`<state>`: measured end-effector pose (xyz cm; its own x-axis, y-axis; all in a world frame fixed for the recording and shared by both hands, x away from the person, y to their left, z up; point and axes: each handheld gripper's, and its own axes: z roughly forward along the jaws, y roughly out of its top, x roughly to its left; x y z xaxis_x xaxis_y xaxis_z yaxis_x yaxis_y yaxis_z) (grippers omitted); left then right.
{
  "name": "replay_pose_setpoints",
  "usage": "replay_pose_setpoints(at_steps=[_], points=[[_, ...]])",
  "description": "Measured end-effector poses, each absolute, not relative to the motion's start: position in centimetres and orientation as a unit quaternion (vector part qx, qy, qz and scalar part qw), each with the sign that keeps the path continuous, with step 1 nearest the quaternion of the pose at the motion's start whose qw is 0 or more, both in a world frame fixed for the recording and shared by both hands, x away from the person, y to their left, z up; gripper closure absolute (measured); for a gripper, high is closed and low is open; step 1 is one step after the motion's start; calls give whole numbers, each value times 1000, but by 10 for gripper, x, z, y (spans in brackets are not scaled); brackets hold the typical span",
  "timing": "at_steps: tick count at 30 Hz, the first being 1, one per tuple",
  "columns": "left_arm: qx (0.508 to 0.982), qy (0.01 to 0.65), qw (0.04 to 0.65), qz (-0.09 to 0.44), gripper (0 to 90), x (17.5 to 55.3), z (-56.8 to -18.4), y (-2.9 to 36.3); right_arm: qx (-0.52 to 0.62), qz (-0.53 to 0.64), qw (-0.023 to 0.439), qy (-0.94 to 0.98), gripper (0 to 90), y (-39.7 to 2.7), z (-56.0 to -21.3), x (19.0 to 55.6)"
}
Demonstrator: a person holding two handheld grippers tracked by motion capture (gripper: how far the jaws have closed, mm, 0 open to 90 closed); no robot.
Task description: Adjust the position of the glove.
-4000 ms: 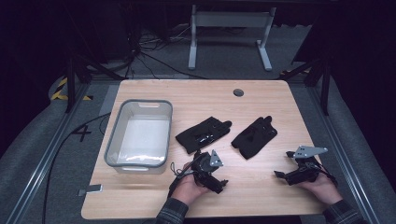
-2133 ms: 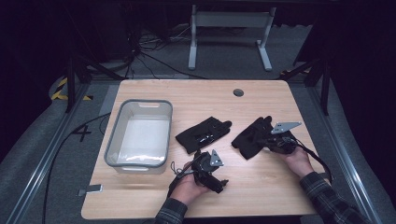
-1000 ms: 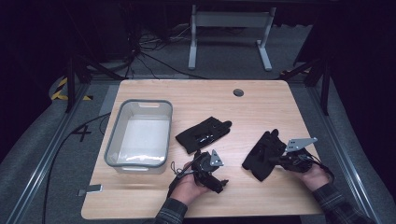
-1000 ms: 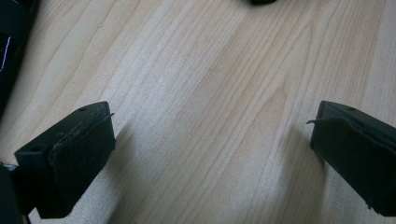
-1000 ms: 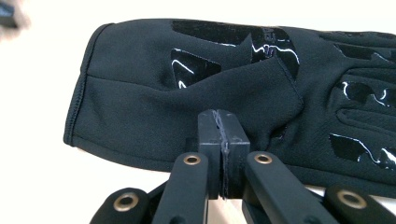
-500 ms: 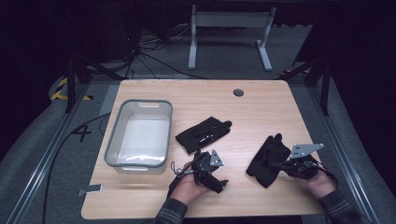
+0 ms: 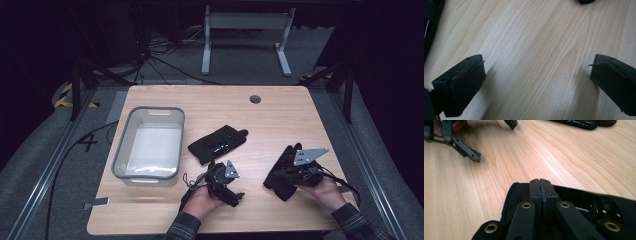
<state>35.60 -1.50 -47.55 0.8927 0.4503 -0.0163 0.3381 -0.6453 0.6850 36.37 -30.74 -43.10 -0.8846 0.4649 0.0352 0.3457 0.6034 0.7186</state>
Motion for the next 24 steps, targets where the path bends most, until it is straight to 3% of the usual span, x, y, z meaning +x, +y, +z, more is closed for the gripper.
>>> replay_pose_setpoints(at_steps=[11, 24], points=[[904, 218, 360, 78, 2, 356, -475, -15, 213, 380, 61, 898, 897, -280, -438, 377], [904, 218, 360, 78, 2, 356, -475, -15, 209, 356, 53, 909, 895, -283, -446, 370]])
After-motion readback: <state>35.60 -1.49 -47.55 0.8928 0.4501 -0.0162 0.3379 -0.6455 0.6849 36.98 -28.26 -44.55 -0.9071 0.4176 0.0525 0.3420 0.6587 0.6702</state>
